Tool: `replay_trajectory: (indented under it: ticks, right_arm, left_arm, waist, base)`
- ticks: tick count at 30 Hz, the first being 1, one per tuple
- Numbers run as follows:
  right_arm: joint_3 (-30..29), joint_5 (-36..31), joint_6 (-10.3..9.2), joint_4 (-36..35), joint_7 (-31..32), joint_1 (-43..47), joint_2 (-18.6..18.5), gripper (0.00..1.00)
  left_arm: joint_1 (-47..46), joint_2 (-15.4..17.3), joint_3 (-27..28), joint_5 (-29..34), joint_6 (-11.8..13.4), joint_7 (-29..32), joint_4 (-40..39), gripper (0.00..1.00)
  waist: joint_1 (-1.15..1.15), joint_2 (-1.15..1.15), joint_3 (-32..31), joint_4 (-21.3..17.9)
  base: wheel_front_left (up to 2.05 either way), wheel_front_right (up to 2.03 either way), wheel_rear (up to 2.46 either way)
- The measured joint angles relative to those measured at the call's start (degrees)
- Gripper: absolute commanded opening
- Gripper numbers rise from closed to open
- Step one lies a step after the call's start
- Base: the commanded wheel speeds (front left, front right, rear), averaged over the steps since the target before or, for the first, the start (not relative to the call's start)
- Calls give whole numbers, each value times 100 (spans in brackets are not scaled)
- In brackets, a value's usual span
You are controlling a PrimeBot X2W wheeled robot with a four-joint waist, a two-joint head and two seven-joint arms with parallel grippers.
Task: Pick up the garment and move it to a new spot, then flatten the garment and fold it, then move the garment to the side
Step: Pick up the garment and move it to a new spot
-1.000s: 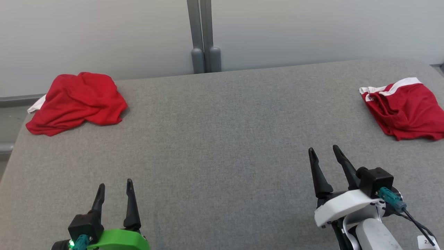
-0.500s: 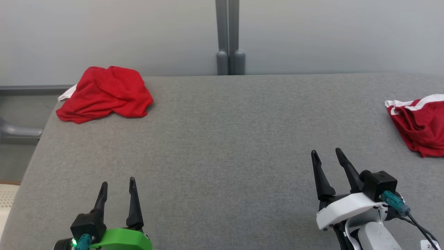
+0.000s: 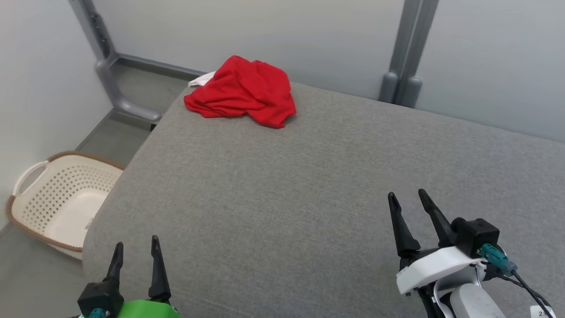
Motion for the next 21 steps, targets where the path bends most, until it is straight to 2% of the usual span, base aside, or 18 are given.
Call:
replay_trajectory:
  ticks: [5, 9, 17, 21]
  right_arm:
    - [96, 27, 0, 34, 0, -24, 2, 100]
    - [111, 21, 0, 40, 0, -88, 5, 100]
    - [-76, -258, 0, -124, 0, -348, 8, 100]
    - [-183, -443, 0, -267, 16, -567, 8, 100]
  left_arm:
    - [114, 11, 94, -21, 33, 1, -85, 100]
    - [130, 11, 125, -30, 51, 1, -142, 100]
    - [-130, 115, 196, -25, 42, 1, -229, 100]
    - [-739, 400, 158, 104, -78, 52, -303, 100]
  waist:
    - [0, 0, 3, 484]
    - [0, 0, 44, 697]
    - [0, 0, 323, 678]
    - [0, 0, 566, 525]
  base:
    - [0, 0, 0]
    - [0, 0, 0]
    - [0, 0, 0]
    - [0, 0, 0]
